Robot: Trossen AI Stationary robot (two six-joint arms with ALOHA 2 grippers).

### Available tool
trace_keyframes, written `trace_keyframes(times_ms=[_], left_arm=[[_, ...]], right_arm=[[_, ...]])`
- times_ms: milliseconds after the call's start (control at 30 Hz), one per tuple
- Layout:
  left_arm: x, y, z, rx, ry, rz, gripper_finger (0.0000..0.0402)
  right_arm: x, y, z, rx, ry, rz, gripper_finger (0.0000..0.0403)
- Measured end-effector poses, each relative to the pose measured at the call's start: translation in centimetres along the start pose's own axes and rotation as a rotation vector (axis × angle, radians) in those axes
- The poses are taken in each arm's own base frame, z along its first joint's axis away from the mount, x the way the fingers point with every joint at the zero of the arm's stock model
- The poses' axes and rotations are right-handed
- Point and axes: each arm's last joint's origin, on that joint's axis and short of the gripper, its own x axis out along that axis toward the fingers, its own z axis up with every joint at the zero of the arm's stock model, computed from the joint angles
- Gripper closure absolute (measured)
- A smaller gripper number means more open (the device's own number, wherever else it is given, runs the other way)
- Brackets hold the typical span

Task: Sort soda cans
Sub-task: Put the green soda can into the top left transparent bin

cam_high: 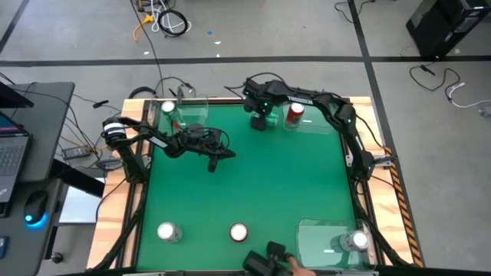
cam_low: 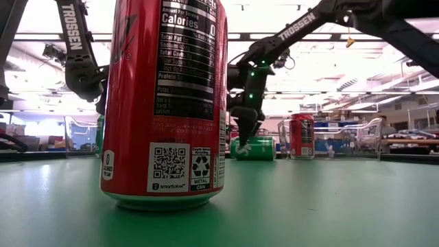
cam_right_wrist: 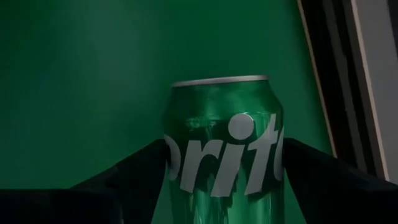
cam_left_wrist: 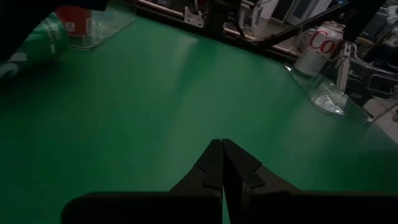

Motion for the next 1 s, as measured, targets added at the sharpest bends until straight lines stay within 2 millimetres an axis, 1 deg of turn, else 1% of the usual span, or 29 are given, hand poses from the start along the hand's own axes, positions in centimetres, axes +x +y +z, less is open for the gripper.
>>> trace_keyframes(times_ms=[67,233,367,567,700,833,933,1000], left_arm=[[0.0,0.0,0.0,0.0,0.003,-0.013,0.0401],[0.0,-0.1,0.0,0.0,0.004,-0.023,0.0401],[0.0,-0.1,0.0,0.002,0.004,-0.026,0.0401],[0.0,-0.1,0.0,0.003,0.002,-0.03,0.0401],[0.0,-0.1,0.0,0.002,0.004,-0.03,0.0401],[0.0,-0.1,0.0,0.001,0.005,-0.032,0.0401],[0.0,-0.2,0.0,0.001,0.009,-0.052,0.0401],[0.0,-0.2,0.0,0.001,0.01,-0.059,0.0401]], right_arm=[[0.3,0.1,0.2,-0.007,0.025,0.015,0.0101],[0.7,1.1,0.5,-0.057,0.08,0.042,0.0108],[0.6,1.7,0.2,-0.074,0.114,0.069,0.0103],[0.5,2.3,-0.7,-0.031,0.205,0.142,0.01],[0.0,3.4,-1.0,-0.047,0.24,0.17,0.0099],[-1.1,4.8,-0.8,-0.048,0.225,0.165,0.0088],[-1.2,6.1,-0.6,-0.077,0.22,0.17,0.008],[-0.7,7.2,-0.6,-0.1,0.21,0.172,0.0077]])
